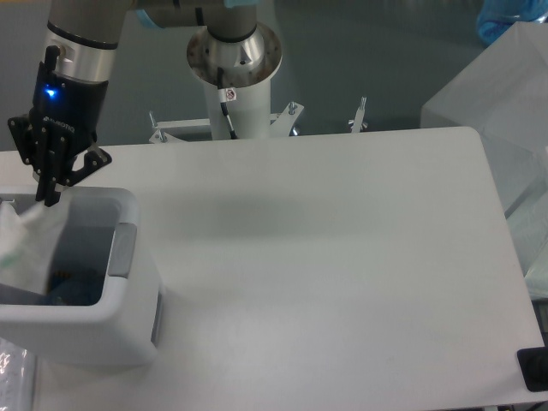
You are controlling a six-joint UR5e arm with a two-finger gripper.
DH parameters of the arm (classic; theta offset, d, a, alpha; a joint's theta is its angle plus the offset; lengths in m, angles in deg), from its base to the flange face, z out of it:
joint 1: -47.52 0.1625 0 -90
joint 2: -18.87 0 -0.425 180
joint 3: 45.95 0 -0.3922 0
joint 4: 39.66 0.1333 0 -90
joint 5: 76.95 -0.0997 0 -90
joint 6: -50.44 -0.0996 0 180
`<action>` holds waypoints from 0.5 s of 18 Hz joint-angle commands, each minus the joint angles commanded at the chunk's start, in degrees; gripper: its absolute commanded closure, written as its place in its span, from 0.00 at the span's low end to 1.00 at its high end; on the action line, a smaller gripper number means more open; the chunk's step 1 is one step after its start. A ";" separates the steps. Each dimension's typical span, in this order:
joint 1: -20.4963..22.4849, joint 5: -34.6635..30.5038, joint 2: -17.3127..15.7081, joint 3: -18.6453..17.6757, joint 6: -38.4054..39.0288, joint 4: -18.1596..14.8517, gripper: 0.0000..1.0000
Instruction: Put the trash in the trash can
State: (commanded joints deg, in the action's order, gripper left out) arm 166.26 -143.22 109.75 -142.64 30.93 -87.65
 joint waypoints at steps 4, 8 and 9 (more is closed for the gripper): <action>0.96 -1.49 -0.26 0.53 0.61 0.35 0.00; 8.68 -1.58 -1.76 0.09 0.88 3.94 0.00; 11.49 -1.50 -1.67 -0.08 0.79 5.52 0.00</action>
State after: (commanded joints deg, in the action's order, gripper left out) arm 177.75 -144.72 108.08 -142.72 31.72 -82.13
